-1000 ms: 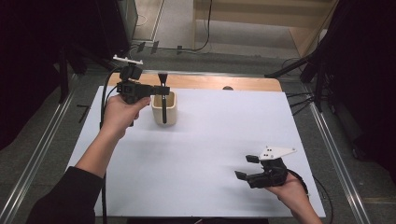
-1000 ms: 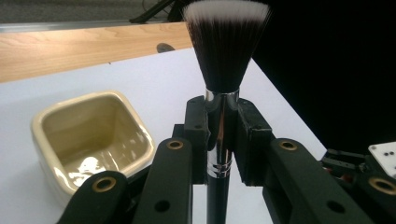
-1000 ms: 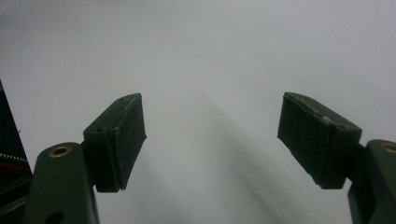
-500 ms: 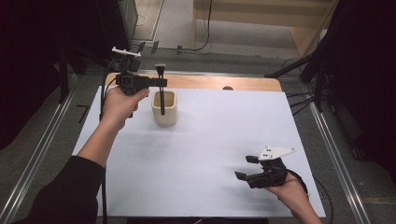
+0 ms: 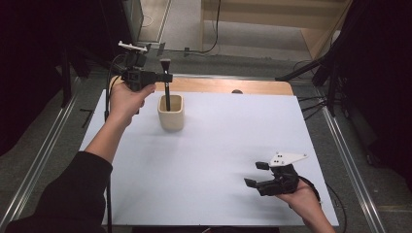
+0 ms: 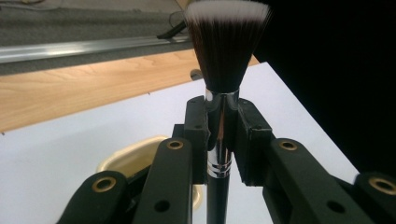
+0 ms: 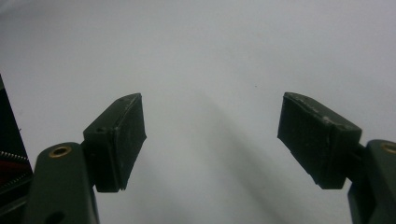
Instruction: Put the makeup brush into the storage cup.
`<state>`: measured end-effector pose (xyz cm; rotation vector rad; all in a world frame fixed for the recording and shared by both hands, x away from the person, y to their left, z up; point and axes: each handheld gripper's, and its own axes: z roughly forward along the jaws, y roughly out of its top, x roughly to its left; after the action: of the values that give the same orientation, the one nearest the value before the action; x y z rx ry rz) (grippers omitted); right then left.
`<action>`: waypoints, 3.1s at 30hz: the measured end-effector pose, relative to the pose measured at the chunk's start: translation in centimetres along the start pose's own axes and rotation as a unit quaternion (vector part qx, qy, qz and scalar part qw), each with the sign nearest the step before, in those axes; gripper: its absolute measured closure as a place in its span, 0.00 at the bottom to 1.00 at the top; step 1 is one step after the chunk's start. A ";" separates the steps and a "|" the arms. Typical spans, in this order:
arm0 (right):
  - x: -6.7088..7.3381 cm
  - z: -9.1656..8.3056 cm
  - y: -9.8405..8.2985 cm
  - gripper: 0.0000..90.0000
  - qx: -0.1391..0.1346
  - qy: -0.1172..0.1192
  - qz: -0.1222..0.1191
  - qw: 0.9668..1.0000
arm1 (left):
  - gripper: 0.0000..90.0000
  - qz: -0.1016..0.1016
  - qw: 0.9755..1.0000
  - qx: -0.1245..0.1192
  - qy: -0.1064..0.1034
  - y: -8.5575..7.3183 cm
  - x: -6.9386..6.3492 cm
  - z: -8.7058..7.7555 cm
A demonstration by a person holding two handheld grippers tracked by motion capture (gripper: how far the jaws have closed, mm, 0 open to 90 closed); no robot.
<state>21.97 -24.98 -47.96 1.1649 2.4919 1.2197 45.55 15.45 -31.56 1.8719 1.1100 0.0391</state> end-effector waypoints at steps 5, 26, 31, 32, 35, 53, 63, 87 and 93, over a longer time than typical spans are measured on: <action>0.0 0.0 0.0 0.27 -0.001 0.000 -0.001 1.000 | 0.86 -0.005 1.000 -0.013 -0.002 0.4 0.6 0.0; 0.1 -0.1 0.0 0.27 -0.002 -0.001 -0.003 1.000 | 0.86 0.031 0.997 -0.061 0.036 -0.2 0.8 1.4; 0.1 -0.1 0.1 0.27 -0.002 0.000 -0.003 1.000 | 0.86 0.027 0.997 -0.065 0.044 -0.8 1.4 1.9; 0.1 -0.1 0.1 0.27 -0.002 0.000 -0.002 1.000 | 0.86 0.024 0.997 -0.065 0.042 -1.0 1.6 2.0; 0.1 -0.1 0.1 0.27 -0.002 0.000 -0.003 1.000 | 0.86 0.025 0.997 -0.056 0.044 -1.4 2.0 2.4; 0.0 -0.1 0.1 0.27 0.000 -0.001 -0.003 1.000 | 0.86 0.033 0.998 -0.039 0.047 -3.2 2.4 4.3; 0.1 0.0 0.1 0.27 0.001 0.000 -0.003 1.000 | 0.86 0.015 0.998 -0.037 0.041 -3.7 2.8 4.7; 0.1 0.0 0.1 0.27 0.001 0.000 -0.004 1.000 | 0.47 -0.007 0.999 -0.014 0.037 -3.7 3.4 4.3; 0.1 0.1 0.1 0.27 0.001 0.002 -0.006 1.000 | 0.32 0.007 0.999 -0.015 0.035 -3.7 3.3 3.5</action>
<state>22.01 -24.85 -47.91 1.1490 2.4996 1.2169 46.59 15.99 -37.49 1.8640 1.1390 0.1284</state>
